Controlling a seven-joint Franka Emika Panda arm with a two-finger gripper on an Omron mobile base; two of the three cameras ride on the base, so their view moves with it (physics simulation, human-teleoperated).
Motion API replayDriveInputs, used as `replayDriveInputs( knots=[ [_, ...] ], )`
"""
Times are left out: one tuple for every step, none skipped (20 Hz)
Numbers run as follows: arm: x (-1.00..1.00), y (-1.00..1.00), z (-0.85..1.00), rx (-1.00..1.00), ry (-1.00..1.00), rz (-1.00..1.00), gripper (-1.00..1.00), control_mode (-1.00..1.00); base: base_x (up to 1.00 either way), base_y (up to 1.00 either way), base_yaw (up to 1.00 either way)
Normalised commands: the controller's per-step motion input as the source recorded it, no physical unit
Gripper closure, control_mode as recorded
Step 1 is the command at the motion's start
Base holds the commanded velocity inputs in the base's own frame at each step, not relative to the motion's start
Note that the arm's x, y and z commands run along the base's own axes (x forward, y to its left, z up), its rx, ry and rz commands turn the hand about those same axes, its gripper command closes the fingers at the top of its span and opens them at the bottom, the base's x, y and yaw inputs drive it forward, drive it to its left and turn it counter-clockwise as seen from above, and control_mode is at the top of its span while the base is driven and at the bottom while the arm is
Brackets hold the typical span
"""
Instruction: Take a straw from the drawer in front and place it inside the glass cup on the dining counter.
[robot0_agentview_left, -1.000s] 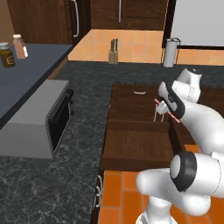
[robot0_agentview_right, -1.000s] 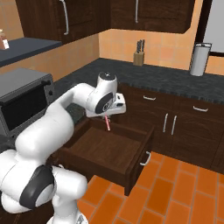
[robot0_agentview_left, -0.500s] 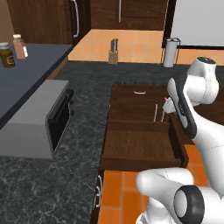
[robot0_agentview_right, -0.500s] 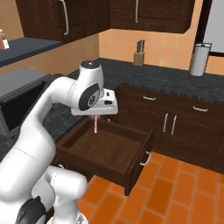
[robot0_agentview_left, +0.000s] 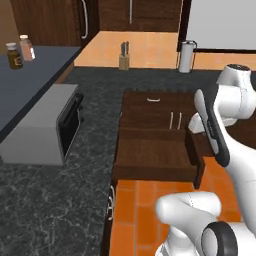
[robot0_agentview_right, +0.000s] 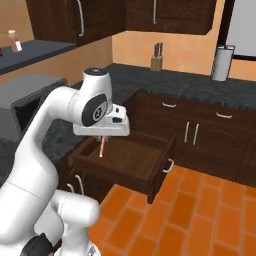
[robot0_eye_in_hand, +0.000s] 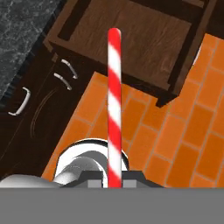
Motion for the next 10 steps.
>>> replayDriveInputs(
  knots=[
    [0.00, 0.00, 0.00, 0.00, 0.00, 0.00, 1.00, 1.00, -1.00, -0.29, -0.32],
    [0.00, 0.00, 0.00, 0.00, 0.00, 0.00, 1.00, 1.00, -1.00, -0.43, -0.45],
    [0.00, 0.00, 0.00, 0.00, 0.00, 0.00, 1.00, 1.00, -0.64, -0.39, -0.60],
    [0.00, 0.00, 0.00, 0.00, 0.00, 0.00, 1.00, 1.00, -0.14, -0.42, -0.73],
    [0.00, 0.00, 0.00, 0.00, 0.00, 0.00, 1.00, 1.00, 0.00, -0.50, -0.78],
    [0.00, 0.00, 0.00, 0.00, 0.00, 0.00, 1.00, 1.00, 0.00, -0.61, -0.79],
    [0.00, 0.00, 0.00, 0.00, 0.00, 0.00, 1.00, 1.00, 0.00, -0.71, -0.76],
    [0.00, 0.00, 0.00, 0.00, 0.00, 0.00, 1.00, 1.00, 0.00, -0.82, -0.74],
    [0.00, 0.00, 0.00, 0.00, 0.00, 0.00, 1.00, 1.00, 0.03, -1.00, -0.68],
    [0.00, 0.00, 0.00, 0.00, 0.00, 0.00, 1.00, 1.00, 0.21, -1.00, -0.60]
  ],
)
